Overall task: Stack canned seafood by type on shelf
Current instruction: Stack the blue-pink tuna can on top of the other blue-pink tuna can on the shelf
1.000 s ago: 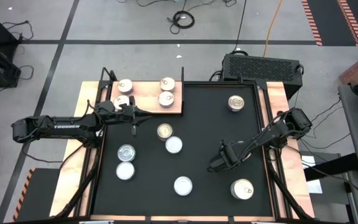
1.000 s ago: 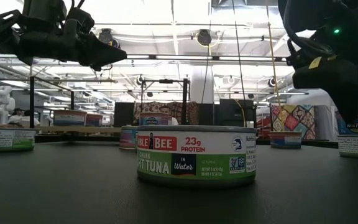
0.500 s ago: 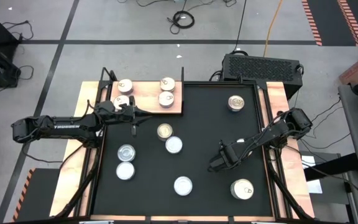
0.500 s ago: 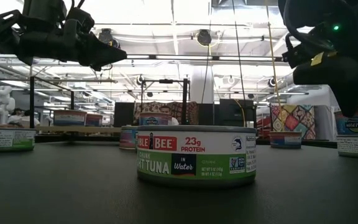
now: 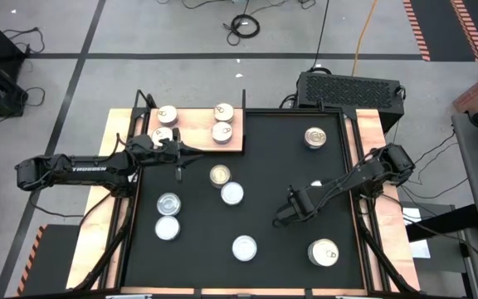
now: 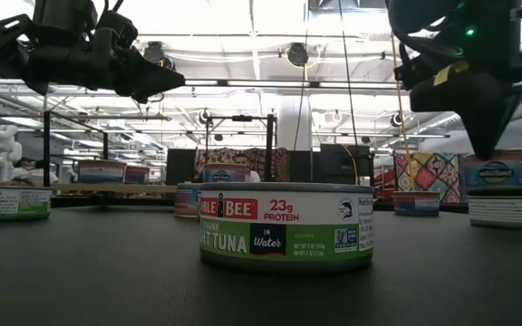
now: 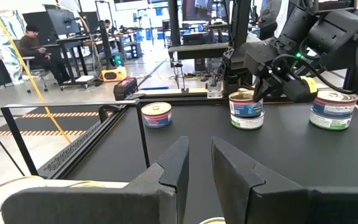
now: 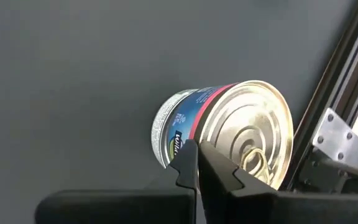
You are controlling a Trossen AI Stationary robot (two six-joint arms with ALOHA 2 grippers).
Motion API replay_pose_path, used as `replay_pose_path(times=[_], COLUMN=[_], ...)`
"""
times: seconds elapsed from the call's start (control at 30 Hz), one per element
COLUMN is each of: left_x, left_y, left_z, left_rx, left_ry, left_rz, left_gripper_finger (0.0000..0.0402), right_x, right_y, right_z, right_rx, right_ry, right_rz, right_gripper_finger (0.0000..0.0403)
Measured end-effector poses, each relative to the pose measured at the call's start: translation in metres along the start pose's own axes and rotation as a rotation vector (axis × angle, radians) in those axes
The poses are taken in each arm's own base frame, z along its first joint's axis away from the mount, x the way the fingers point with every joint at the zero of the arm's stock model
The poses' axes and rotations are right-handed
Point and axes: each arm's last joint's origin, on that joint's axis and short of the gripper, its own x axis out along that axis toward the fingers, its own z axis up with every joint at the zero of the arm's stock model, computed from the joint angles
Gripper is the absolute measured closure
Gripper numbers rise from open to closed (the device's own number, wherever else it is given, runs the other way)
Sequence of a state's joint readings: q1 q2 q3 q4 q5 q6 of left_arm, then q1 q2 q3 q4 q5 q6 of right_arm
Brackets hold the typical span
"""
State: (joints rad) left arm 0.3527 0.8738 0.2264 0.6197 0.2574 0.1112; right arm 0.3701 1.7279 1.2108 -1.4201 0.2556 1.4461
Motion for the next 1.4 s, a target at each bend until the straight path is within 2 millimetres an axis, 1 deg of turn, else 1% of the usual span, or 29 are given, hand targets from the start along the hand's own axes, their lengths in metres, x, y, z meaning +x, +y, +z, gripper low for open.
replay_pose_path(times=[0.2,0.27,0.4,0.53,0.63,0.87,1.0,1.13,1.4], left_x=[0.000,0.000,0.000,0.000,0.000,0.000,0.000,0.000,0.000], left_y=[0.000,0.000,0.000,0.000,0.000,0.000,0.000,0.000,0.000], left_z=[0.000,0.000,0.000,0.000,0.000,0.000,0.000,0.000,0.000], left_rx=[0.000,0.000,0.000,0.000,-0.001,-0.001,0.000,0.000,0.000], left_ry=[0.001,0.001,0.000,0.002,0.004,0.004,0.004,0.004,0.004], left_rz=[0.000,0.000,0.000,0.000,0.000,0.000,0.000,0.000,0.000], left_gripper_finger=[0.0330,0.0330,0.0330,0.0330,0.0330,0.0330,0.0330,0.0330,0.0330], right_x=[0.001,0.001,0.002,0.004,0.006,0.005,0.005,0.005,0.004], right_y=[0.002,0.004,0.003,0.006,0.008,0.007,0.007,0.008,0.018], right_z=[0.004,0.005,0.006,0.007,0.007,0.006,0.006,0.006,0.011], right_rx=[-0.023,-0.016,-0.019,-0.057,-0.094,-0.098,-0.098,-0.131,-0.261], right_ry=[-0.025,0.002,0.018,-0.020,-0.033,-0.004,0.003,-0.009,-0.155], right_rz=[0.018,0.043,0.032,0.027,0.027,0.002,0.005,0.017,0.076], right_gripper_finger=[0.0402,0.0402,0.0402,0.0401,0.0382,0.0290,0.0255,0.0244,0.0243])
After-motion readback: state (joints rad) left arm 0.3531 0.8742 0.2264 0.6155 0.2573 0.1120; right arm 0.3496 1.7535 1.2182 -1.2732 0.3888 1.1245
